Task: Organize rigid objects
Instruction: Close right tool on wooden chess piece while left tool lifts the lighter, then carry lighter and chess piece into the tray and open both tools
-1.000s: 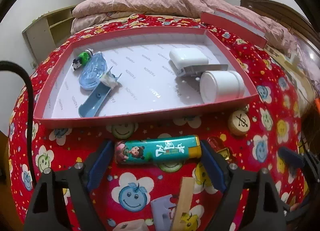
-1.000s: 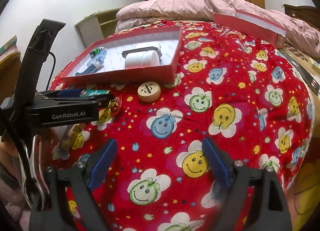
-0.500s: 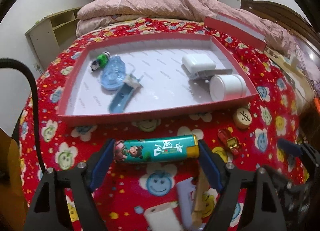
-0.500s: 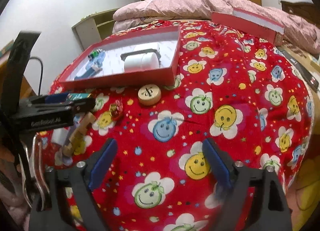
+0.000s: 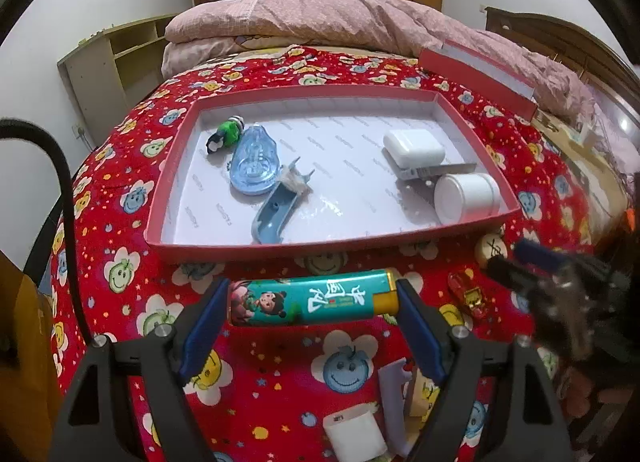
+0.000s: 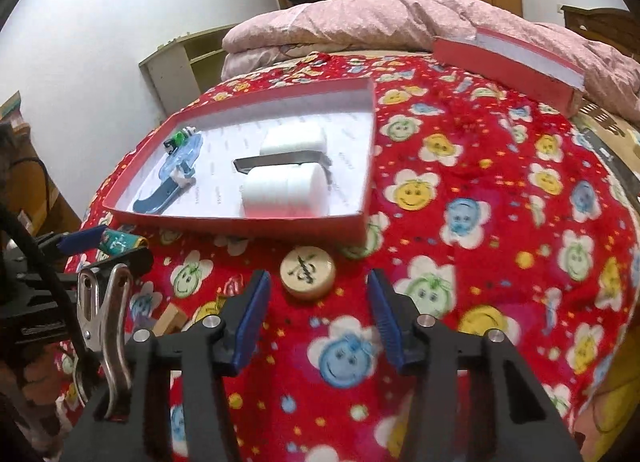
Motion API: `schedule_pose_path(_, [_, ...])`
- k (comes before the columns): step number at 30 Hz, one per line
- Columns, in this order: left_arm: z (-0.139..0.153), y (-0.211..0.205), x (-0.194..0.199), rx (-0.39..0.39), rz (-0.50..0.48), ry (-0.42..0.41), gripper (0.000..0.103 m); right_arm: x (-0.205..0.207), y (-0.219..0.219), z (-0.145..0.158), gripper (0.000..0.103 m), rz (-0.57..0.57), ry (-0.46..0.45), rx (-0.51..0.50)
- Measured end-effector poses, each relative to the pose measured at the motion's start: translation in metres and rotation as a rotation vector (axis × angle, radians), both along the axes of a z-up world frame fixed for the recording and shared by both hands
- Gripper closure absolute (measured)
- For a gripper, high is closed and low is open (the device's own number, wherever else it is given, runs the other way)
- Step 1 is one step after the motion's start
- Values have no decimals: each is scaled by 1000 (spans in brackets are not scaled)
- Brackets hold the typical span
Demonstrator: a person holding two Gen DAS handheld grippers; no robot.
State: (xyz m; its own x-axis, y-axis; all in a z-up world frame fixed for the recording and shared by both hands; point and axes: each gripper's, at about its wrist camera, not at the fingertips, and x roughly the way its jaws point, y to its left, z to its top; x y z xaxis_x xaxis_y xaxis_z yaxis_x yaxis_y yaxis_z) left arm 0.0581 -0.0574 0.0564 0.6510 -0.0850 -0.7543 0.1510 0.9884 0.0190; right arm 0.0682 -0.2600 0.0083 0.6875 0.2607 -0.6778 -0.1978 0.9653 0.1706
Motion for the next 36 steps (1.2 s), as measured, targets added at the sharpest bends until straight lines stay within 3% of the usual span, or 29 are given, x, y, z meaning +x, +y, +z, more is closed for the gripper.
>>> schedule_pose_path(8, [3, -1, 10, -1, 6, 1, 19, 8, 11, -6, 52, 8, -29, -58])
schedule_pose_path(12, [2, -1, 12, -3, 4, 3, 19, 5, 17, -8, 70, -11, -53, -113])
schedule_pose_path(27, [9, 11, 13, -16, 15, -10, 19, -6, 8, -1, 71, -21, -32, -43])
schedule_pose_path(36, [24, 23, 29, -14, 42, -36, 19, -13, 12, 32, 71, -8, -81, -57])
